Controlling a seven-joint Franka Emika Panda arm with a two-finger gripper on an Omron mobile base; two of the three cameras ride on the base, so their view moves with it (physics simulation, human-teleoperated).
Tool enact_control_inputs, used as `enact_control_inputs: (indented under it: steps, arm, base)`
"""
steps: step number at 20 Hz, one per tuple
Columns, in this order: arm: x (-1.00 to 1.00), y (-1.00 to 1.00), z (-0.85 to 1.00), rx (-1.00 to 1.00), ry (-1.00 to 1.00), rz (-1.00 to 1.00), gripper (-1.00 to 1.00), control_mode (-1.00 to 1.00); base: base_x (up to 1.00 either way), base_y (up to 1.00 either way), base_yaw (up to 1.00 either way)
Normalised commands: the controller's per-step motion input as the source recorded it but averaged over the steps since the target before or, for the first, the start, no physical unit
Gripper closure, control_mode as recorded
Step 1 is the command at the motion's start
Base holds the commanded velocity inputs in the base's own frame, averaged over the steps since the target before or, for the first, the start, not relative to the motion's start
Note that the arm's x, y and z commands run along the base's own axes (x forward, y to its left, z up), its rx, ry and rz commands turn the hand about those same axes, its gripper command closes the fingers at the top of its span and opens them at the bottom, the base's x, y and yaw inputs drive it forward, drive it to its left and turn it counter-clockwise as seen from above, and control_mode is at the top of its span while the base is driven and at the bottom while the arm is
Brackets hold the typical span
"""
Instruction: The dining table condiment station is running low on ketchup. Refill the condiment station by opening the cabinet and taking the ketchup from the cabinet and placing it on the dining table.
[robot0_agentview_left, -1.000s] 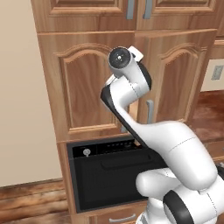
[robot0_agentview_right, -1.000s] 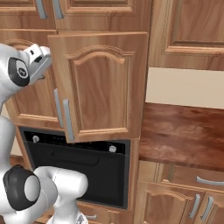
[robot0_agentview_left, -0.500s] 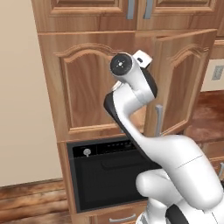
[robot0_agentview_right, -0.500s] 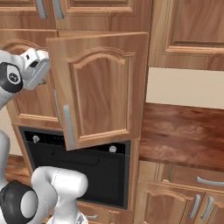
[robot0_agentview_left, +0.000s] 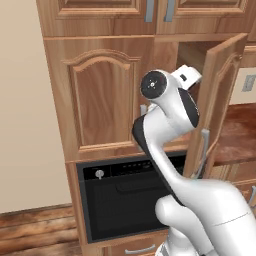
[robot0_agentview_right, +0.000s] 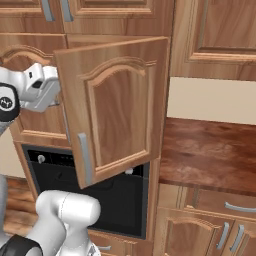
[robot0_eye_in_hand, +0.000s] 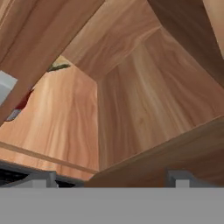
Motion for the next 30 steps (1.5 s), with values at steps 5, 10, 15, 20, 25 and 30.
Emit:
enact_control_inputs:
  steps: [5,10,15,20,25,30]
  arm:
    - [-0.22,-0.67,0.0,0.0,0.0,-0.16,-1.0,-1.0]
    - [-0.16,-0.67,0.01,0.0,0.0,-0.15,-1.0,-1.0]
    - [-0.31,-0.67,0.0,0.0,-0.01,-0.16,-1.0,-1.0]
    - [-0.74,-0.62,0.0,0.0,-0.04,-0.23,-1.0,-1.0]
    - [-0.96,-0.51,0.0,0.0,-0.06,-0.28,-1.0,-1.0]
    - [-1.0,-0.56,0.0,0.0,-0.1,-0.27,-1.0,-1.0]
  base:
    - [0.0,0.0,0.0]
    - [0.0,0.0,0.0]
    - [0.0,0.0,0.0]
    - [0.0,0.0,0.0]
    - [0.0,0.0,0.0]
    - [0.0,0.0,0.0]
